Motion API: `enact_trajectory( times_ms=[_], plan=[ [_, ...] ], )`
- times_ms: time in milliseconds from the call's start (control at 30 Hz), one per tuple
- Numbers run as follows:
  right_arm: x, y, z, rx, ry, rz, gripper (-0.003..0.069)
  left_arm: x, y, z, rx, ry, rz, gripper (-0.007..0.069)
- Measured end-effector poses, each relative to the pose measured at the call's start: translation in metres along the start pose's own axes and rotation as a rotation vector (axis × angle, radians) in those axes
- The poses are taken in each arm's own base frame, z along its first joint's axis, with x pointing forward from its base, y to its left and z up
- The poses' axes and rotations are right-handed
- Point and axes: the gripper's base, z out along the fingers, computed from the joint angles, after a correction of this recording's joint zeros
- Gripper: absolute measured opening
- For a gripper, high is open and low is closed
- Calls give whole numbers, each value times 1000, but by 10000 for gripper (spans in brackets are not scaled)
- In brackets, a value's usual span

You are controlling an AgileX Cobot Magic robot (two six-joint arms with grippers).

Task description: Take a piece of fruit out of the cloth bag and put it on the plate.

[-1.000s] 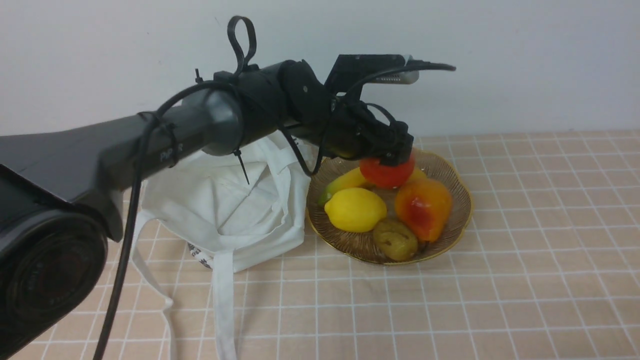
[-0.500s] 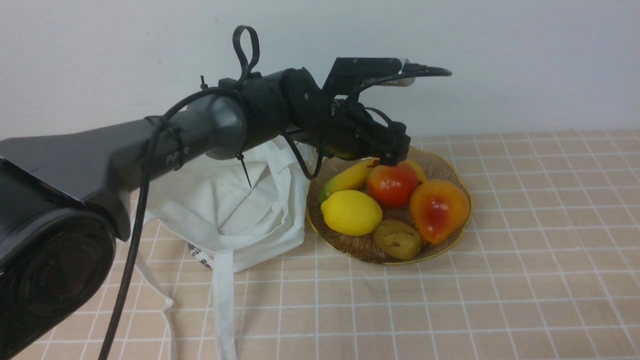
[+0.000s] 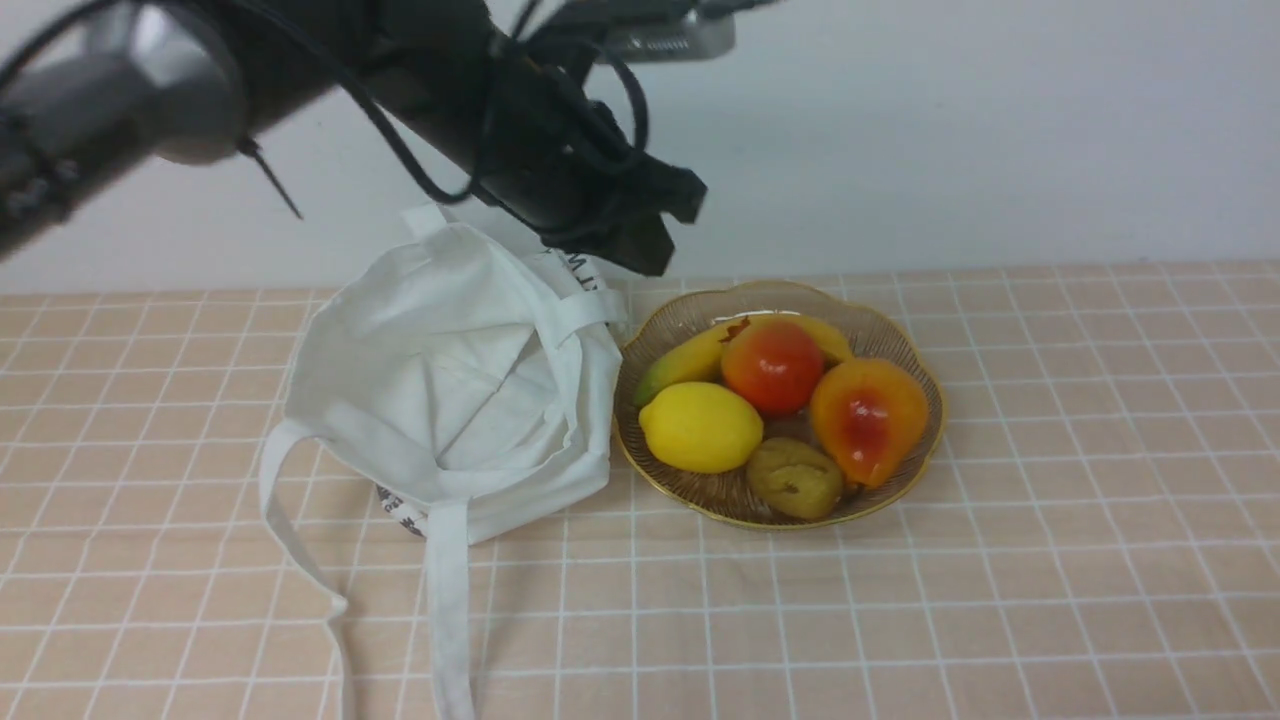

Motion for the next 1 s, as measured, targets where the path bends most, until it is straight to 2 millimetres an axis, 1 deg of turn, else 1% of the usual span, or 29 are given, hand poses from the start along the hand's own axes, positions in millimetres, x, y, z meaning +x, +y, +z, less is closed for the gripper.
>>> enact_trajectory(
  times_ms=[33,67,133,167,200,233,267,300,367,467,500,533,567,600,667,700,733,767,800,833,900,1000],
  plan=[
    [0,0,0,0,0,0,-15,4,-6,-24,-4,22,27,-6],
    [0,0,0,0,0,0,-15,5,-8,-30,-6,19,35,-6],
    [0,0,0,0,0,0,-15,14,-21,-69,-49,25,103,-8],
    [0,0,0,0,0,0,-15,18,-23,-75,-62,29,113,-8],
    [0,0,0,0,0,0,-15,25,-28,-88,-79,19,123,-8],
    [0,0,0,0,0,0,-15,30,-30,-91,-89,24,120,-8],
    [0,0,0,0,0,0,-15,37,-34,-100,-95,17,121,-8],
    [0,0,0,0,0,0,-15,46,-36,-103,-98,30,111,-8],
    [0,0,0,0,0,0,-15,69,-42,-116,-106,43,105,-8],
    [0,0,0,0,0,0,-15,112,-50,-125,-97,81,100,-8],
    [0,0,0,0,0,0,-15,127,-52,-124,-89,100,96,-8],
    [0,0,0,0,0,0,-15,145,-56,-127,-76,88,108,-8],
    [0,0,0,0,0,0,-15,149,-59,-130,-73,74,119,-8],
    [0,0,0,0,0,0,-15,168,-63,-131,-54,38,131,-8],
    [0,0,0,0,0,0,-15,192,-67,-128,-24,-36,126,-8],
    [0,0,0,0,0,0,-15,215,-68,-127,-15,-137,108,-8],
    [0,0,0,0,0,0,-15,218,-68,-127,-16,-148,106,-8],
    [0,0,0,0,0,0,-15,226,-67,-128,-21,-189,103,-8],
    [0,0,0,0,0,0,-15,241,-65,-126,-35,-254,92,-8],
    [0,0,0,0,0,0,-15,251,-63,-124,-43,-290,86,-8],
    [0,0,0,0,0,0,-15,271,-59,-119,-51,-324,74,-8],
    [0,0,0,0,0,0,-15,294,-56,-113,-54,-338,73,-8]
  ],
)
